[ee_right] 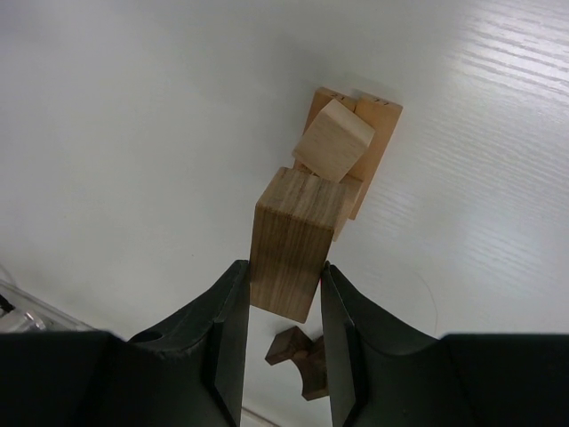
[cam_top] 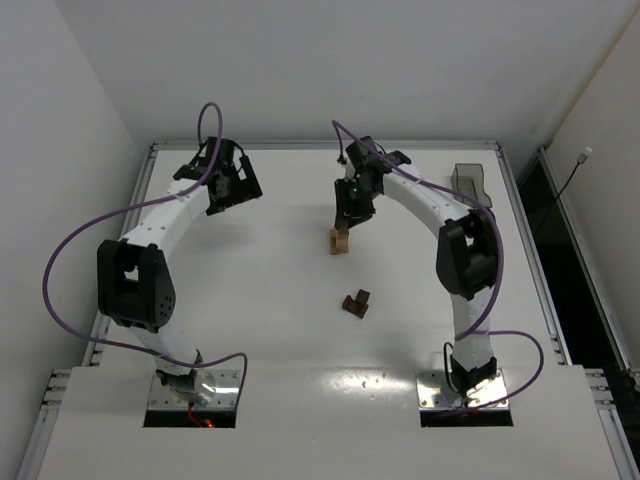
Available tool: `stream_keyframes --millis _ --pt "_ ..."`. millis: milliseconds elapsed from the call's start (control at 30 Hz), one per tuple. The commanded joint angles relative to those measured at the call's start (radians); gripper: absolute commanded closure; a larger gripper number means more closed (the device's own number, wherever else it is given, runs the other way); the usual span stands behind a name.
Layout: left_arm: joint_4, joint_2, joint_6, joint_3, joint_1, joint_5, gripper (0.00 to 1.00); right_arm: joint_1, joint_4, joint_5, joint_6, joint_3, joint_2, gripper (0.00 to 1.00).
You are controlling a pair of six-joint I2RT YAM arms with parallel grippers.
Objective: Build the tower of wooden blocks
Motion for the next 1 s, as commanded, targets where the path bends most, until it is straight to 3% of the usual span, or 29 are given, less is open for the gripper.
stream_keyframes --millis 0,967 --pt "0.029 0.013 -0.01 -0.006 0.014 -0.002 0.08 -0.003 0.008 -0.041 0.018 0.039 0.013 1.0" --pt "0.038 0.031 -0.02 -0.024 0.014 0.016 0.08 -0.021 0.008 -0.003 0.009 0.088 0.105 1.0"
